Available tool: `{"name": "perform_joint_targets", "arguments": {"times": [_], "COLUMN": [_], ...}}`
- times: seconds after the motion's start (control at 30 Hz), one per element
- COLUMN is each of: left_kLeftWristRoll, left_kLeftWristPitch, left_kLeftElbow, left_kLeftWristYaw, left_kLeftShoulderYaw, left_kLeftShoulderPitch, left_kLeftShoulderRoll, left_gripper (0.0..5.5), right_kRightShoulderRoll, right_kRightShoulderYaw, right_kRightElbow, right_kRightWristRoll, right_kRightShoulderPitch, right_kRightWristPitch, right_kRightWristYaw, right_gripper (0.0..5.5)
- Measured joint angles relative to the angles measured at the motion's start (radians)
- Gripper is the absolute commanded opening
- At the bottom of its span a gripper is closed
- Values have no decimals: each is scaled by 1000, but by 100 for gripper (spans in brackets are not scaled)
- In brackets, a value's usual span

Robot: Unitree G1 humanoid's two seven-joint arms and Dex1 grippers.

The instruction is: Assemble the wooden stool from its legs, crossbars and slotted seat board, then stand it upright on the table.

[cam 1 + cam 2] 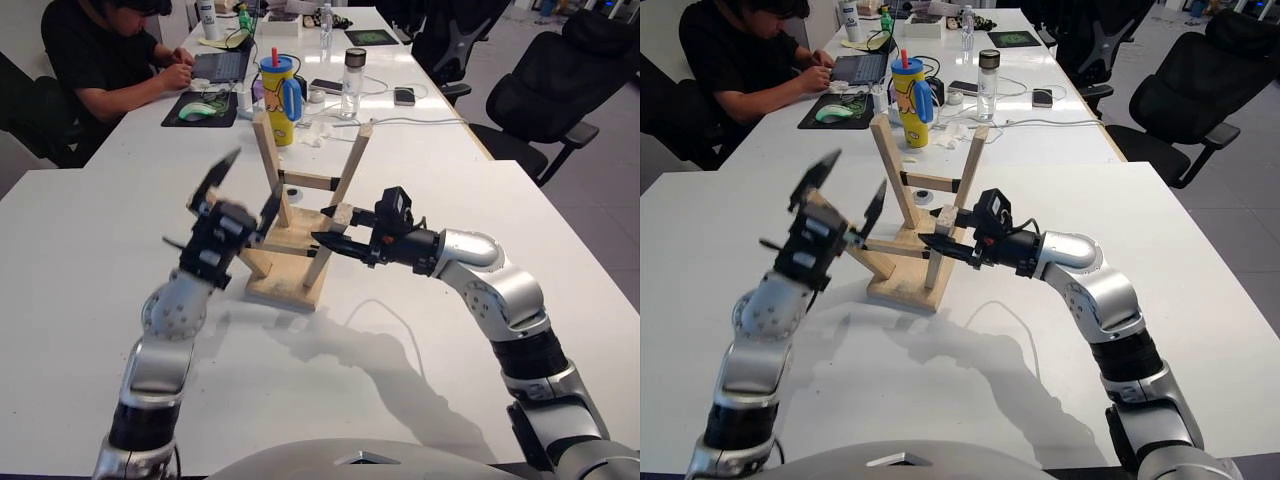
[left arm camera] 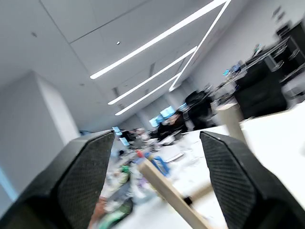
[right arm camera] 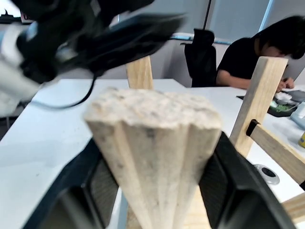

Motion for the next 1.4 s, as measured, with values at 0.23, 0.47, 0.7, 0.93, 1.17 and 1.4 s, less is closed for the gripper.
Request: {"name": "perform_joint_targets", "arguments": {"times": [0.23,0.47,0.7,0.93,1.17,1.4], "left_kLeftWristRoll": [-115,-98,-56,-137,-165,-85], "left_kLeftWristPitch": [-184,-82,55,206,372,418], "left_kLeftElbow": [86,187,221,221,293,331], "left_kLeftWristYaw": [-125,-149,-149,-145,-87,-77], "left_kLeftShoulderYaw": [5,-52,-150,-170,-153,-200], "left_kLeftShoulderPitch": [237,208,178,116,20,-34], "left_kLeftShoulderRoll": [74,68,25,-67,-132,-97], "left_gripper": [291,257,257,179,85,85], "right_kRightShoulderRoll": [26,22,11,-39,-84,-13], "right_kRightShoulderYaw": [-49,-90,-91,-129,-243,-432], "right_kRightElbow": [31,80,140,16,13,-164], "right_kRightWristRoll": [-28,-101,-174,-97,-55,435], "right_kRightShoulderPitch": [59,49,14,213,402,70], "right_kRightWristPitch": [-41,-102,-151,-51,-6,193], "right_kRightWristYaw": [-21,-40,-19,13,-2,-188], "right_gripper": [329,347,347,330,225,225]}}
